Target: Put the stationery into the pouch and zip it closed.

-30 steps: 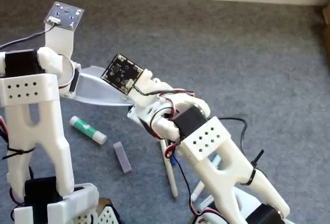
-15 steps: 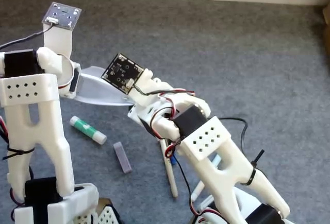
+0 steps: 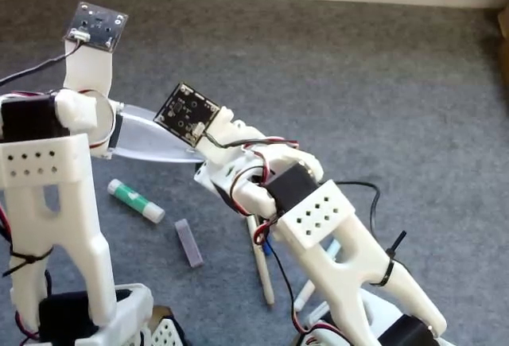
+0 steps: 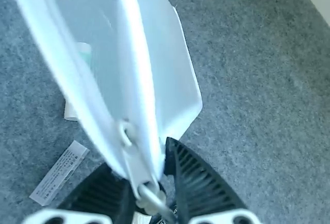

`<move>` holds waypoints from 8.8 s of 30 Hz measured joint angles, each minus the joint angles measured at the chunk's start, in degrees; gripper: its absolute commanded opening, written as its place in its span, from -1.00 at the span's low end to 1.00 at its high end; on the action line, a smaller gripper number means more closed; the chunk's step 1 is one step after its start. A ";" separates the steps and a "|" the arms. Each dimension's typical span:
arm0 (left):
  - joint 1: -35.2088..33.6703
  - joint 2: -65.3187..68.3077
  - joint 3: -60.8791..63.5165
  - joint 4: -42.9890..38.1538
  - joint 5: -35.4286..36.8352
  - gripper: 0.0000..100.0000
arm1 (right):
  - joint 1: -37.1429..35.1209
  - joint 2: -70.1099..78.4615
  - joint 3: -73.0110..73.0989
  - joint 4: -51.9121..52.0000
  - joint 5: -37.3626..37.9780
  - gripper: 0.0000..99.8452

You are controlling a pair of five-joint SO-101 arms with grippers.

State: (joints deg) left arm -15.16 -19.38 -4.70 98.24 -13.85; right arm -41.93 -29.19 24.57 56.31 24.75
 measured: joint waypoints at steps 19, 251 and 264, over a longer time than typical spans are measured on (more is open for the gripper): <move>-3.43 2.64 0.97 -0.35 13.27 -0.99 | 10.73 -9.76 -8.00 17.76 -5.80 -0.60; 4.22 -9.14 5.19 2.29 24.26 -0.99 | -5.36 -14.33 20.92 -67.52 -8.62 -0.99; 4.22 -9.14 5.19 2.29 24.26 -0.99 | -5.45 -14.42 23.03 -67.60 -6.95 -0.99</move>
State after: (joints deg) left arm -10.95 -28.53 0.48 100.53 10.42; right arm -47.38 -43.60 47.60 -11.30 17.80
